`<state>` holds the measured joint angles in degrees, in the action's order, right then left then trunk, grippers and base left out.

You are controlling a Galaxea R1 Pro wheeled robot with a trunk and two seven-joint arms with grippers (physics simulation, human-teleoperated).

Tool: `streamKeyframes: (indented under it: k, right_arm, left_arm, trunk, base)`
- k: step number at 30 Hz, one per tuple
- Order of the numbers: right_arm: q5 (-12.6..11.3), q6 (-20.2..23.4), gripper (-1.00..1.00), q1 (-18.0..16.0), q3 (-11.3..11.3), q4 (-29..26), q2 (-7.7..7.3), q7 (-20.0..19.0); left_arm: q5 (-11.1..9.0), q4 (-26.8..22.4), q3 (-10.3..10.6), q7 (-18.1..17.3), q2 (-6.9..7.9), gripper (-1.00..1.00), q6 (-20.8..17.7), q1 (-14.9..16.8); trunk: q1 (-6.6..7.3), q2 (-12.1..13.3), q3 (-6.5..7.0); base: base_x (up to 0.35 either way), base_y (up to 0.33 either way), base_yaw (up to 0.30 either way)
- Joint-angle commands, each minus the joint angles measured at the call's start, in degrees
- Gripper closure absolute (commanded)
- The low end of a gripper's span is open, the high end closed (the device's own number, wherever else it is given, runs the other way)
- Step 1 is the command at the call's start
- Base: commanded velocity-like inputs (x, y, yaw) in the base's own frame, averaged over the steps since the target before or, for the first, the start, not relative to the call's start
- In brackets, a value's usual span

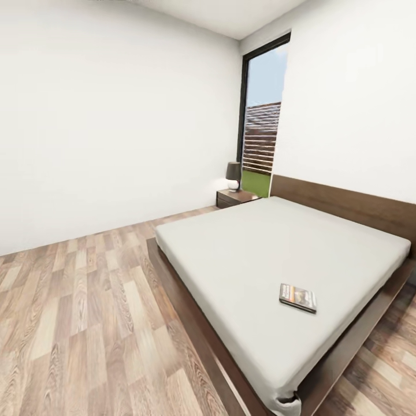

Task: In the bedroom, move the book from the bed onto either nightstand, and place the two sandals side by side next to the bed.

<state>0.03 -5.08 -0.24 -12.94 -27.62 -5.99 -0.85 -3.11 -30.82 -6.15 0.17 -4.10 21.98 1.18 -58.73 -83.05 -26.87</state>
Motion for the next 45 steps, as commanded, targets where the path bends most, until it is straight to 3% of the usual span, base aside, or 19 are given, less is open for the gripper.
streamKeyframes:
  k: [1,45]
  right_arm:
    - [0.0,-0.2,-1.0,0.0,-0.2,0.0,0.01,-0.1]
    - [0.0,-0.2,-1.0,0.0,-0.2,0.0,0.01,-0.1]
  left_arm:
    - [-0.3,0.1,-0.1,-0.1,-0.03,-1.0,0.2,0.0]
    - [-0.3,0.1,-0.1,-0.1,-0.03,-1.0,0.2,0.0]
  trunk:
    - [0.0,0.0,-0.06]
    - [0.0,0.0,-0.06]
  base:
    - [0.0,0.0,0.292]
    - [0.0,0.0,0.275]
